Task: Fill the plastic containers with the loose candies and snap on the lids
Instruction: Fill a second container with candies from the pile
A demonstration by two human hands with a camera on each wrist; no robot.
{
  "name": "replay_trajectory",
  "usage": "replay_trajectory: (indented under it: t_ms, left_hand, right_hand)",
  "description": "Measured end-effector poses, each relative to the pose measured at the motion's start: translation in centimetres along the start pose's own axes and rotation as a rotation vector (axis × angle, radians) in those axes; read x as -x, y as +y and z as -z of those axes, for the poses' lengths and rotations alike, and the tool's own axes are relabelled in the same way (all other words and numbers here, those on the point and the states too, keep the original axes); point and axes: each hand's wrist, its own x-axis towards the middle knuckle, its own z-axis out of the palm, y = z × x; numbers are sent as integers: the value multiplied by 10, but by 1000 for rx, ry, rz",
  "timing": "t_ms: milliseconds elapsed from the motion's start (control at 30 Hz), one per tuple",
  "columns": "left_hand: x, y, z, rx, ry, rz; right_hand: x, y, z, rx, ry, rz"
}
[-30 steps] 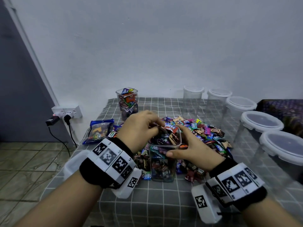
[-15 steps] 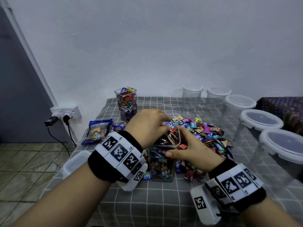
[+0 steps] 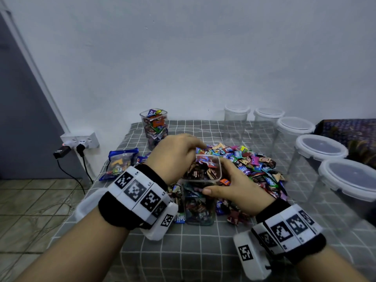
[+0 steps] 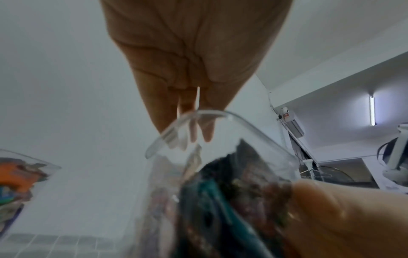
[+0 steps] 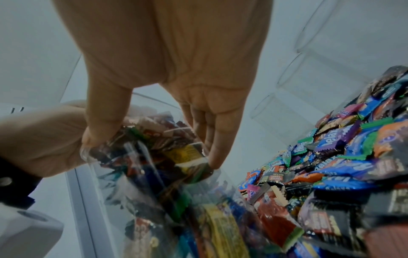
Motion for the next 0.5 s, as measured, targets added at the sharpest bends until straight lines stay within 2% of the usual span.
replay_trajectory:
  t_ms: [100, 167, 300, 367, 433, 500]
  left_hand:
    - [2, -4, 6, -64, 95, 70]
    - [4, -5, 8, -106, 41, 83]
    - [10, 4, 1, -181, -139, 17]
    - [13, 4, -3, -193, -165, -3]
    - [19, 0, -7, -62, -72, 2]
    - [27, -7, -12, 151, 108, 37]
  right_hand:
    - [0, 0, 1, 4, -7, -4]
    - [0, 0, 1, 16, -1, -2]
    - [1, 3, -1, 14, 15, 34]
    - [3, 5, -2, 37, 26, 53]
    - [5, 7, -6, 82, 57, 65]
    - [11, 11, -10, 183, 115, 103]
